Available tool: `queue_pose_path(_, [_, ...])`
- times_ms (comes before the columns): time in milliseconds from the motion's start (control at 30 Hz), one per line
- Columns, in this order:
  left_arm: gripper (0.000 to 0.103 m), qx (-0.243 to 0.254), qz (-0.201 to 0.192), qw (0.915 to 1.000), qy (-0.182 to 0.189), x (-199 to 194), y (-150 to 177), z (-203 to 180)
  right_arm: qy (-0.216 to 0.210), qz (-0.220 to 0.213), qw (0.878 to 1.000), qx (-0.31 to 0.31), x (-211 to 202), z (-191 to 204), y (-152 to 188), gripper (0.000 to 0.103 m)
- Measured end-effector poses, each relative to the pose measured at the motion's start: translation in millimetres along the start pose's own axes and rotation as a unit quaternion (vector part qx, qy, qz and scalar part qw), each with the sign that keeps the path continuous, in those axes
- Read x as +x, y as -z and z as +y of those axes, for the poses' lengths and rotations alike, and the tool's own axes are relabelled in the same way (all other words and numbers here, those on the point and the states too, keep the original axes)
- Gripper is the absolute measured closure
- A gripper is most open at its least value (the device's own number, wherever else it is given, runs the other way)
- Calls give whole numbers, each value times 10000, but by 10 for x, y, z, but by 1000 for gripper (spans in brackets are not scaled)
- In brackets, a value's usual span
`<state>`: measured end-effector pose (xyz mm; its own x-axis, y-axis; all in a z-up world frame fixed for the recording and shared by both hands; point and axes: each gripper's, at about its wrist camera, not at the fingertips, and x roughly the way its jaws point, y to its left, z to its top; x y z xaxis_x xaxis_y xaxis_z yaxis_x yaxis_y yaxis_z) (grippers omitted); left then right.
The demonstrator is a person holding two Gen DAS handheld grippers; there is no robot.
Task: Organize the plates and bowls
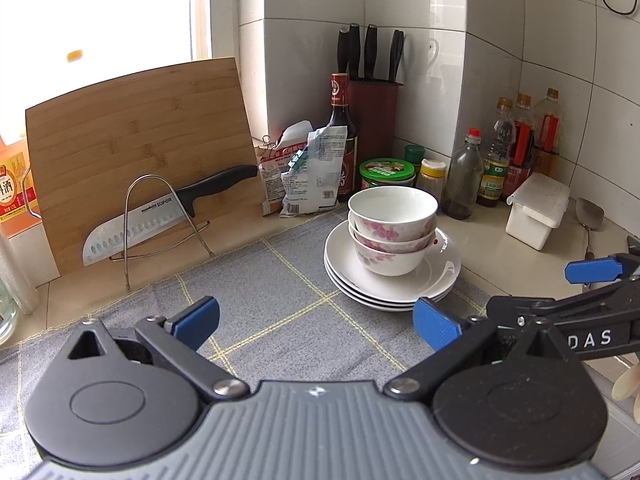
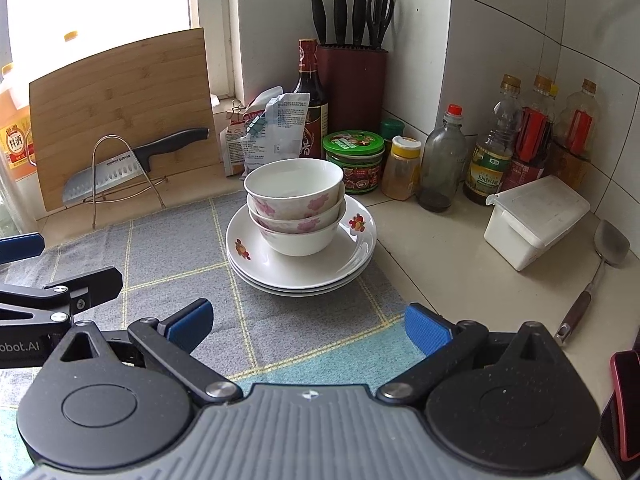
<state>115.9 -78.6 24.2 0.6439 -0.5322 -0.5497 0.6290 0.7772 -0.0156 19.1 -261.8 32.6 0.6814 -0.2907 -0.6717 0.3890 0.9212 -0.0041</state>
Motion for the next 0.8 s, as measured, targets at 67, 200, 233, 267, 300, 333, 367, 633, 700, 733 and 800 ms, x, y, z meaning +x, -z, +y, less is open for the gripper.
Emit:
queue_pose_path(67, [1, 7, -10, 10000, -3, -5, -2, 1, 2, -2, 10000, 8, -5, -1, 2, 0])
queue_pose_path(200, [1, 6, -14, 10000, 6, -9, -4, 2, 17, -14, 10000, 6, -18, -2, 5, 0])
queue_pose_path(233, [1, 5, -12, 10000, 3, -8, -6, 2, 21, -18, 10000, 2, -21, -3, 6, 0])
queue_pose_path(267, [1, 11, -16, 10000, 7, -7, -5, 4, 19, -12, 10000, 2, -16, -8, 4, 0])
queue_pose_path(300, [1, 5, -13, 10000, 8, -6, -5, 4, 25, -8, 10000, 2, -19, -9, 4, 0])
queue_pose_path(333, [1, 1, -11, 10000, 6, -5, -4, 2, 29, -10, 10000, -5, -17, -10, 1, 0])
queue_pose_path(367, [1, 5, -14, 10000, 8, -5, -3, 3, 32, -10, 10000, -7, -17, -10, -3, 0])
queue_pose_path(633, [1, 10, -7, 10000, 0, -2, -5, -2, 65, 1, 10000, -21, -16, -8, -11, 0])
queue_pose_path(700, [1, 6, -5, 10000, 3, 0, -5, -3, 66, -6, 10000, -25, -18, -10, -10, 0])
queue_pose_path(733, [1, 5, -2, 10000, 6, 3, -6, -4, 64, 0, 10000, -22, -16, -10, -11, 0])
queue_pose_path(800, [1, 9, 0, 10000, 3, 6, -5, -4, 67, -7, 10000, -27, -17, -8, -9, 0])
